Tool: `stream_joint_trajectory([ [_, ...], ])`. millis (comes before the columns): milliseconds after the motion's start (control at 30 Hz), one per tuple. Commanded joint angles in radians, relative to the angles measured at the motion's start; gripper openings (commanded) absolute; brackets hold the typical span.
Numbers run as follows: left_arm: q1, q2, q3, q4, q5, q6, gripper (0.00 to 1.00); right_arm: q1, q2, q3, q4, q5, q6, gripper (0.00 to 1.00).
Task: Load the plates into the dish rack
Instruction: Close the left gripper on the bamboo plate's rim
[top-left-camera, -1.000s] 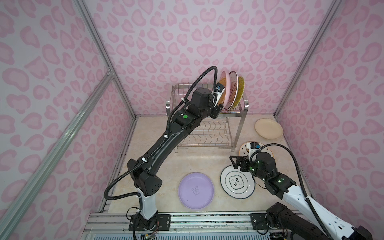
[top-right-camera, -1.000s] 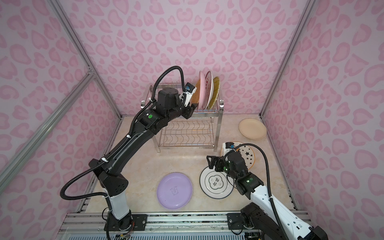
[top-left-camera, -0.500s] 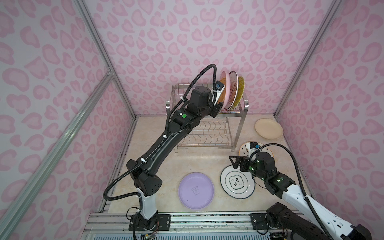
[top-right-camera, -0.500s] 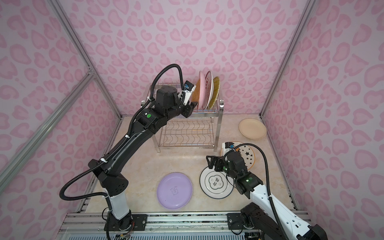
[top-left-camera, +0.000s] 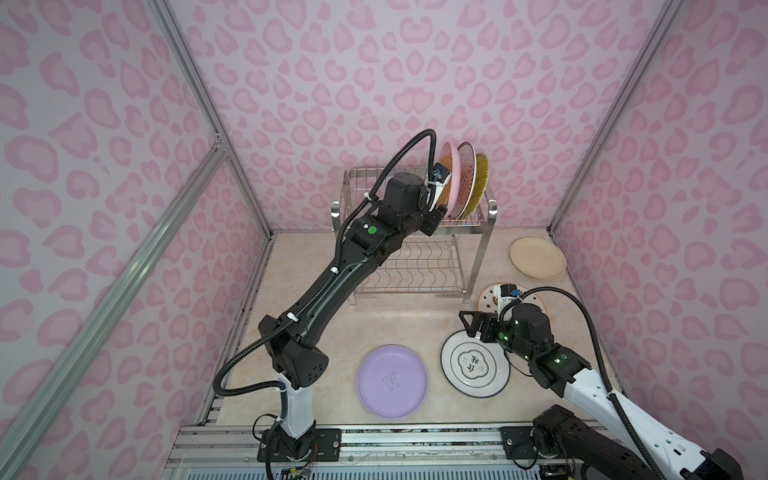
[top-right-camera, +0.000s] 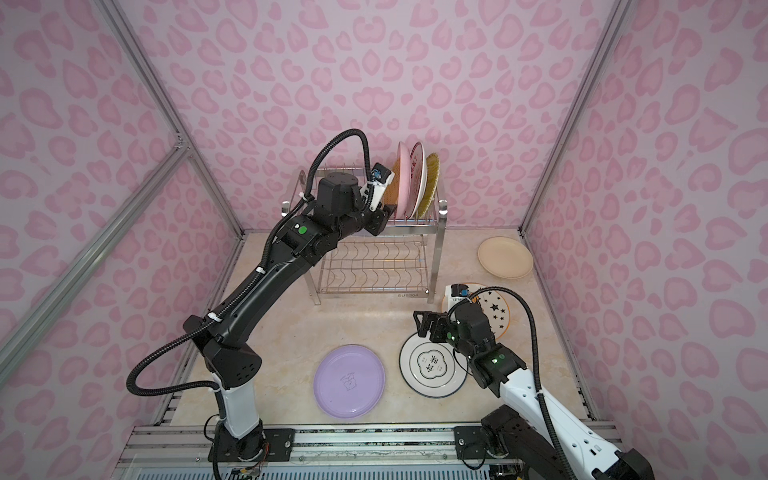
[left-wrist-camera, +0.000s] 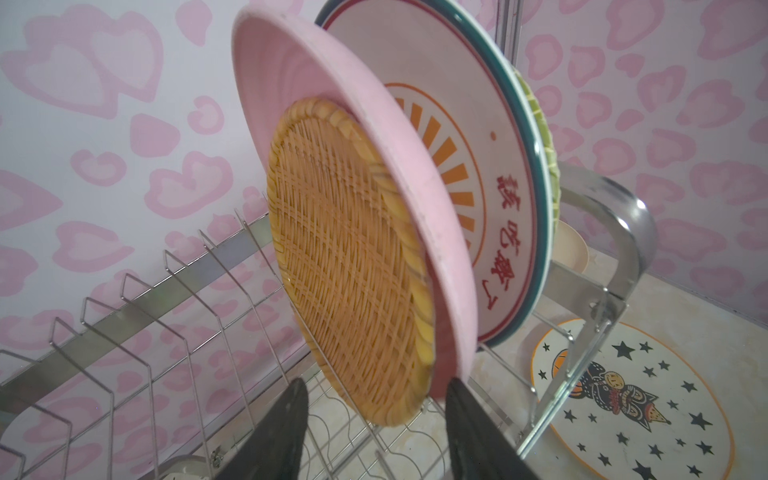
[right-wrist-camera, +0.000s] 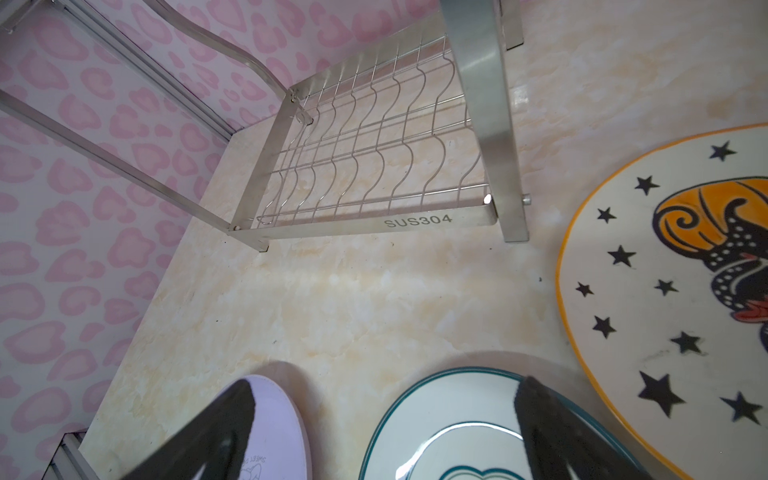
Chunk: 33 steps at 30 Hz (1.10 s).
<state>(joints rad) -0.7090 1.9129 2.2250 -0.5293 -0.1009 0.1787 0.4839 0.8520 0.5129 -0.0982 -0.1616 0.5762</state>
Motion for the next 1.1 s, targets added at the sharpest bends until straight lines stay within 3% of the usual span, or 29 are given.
stream_joint_trajectory([
  [0, 0.000, 0.013, 0.023, 0.007, 0.004, -0.008, 0.55, -0.001, 0.004, -0.009, 0.017, -0.006, 0.005, 0.97],
  [500, -0.001, 0.064, 0.073, 0.018, -0.075, -0.019, 0.50, -0.014, -0.011, -0.017, 0.009, -0.012, 0.005, 0.97],
  [667, -0.001, 0.079, 0.076, 0.022, -0.065, -0.042, 0.37, -0.018, -0.008, -0.018, 0.009, -0.013, 0.007, 0.97],
  [700, -0.001, 0.081, 0.076, 0.022, -0.062, -0.050, 0.29, -0.020, -0.008, -0.018, 0.009, -0.013, 0.008, 0.97],
  [833, -0.001, 0.082, 0.076, 0.016, -0.054, -0.082, 0.17, -0.025, -0.016, -0.018, 0.005, -0.013, 0.008, 0.97],
  [1067, 0.000, 0.069, 0.065, 0.007, -0.074, -0.142, 0.08, -0.033, -0.030, -0.024, 0.001, -0.019, 0.010, 0.97],
])
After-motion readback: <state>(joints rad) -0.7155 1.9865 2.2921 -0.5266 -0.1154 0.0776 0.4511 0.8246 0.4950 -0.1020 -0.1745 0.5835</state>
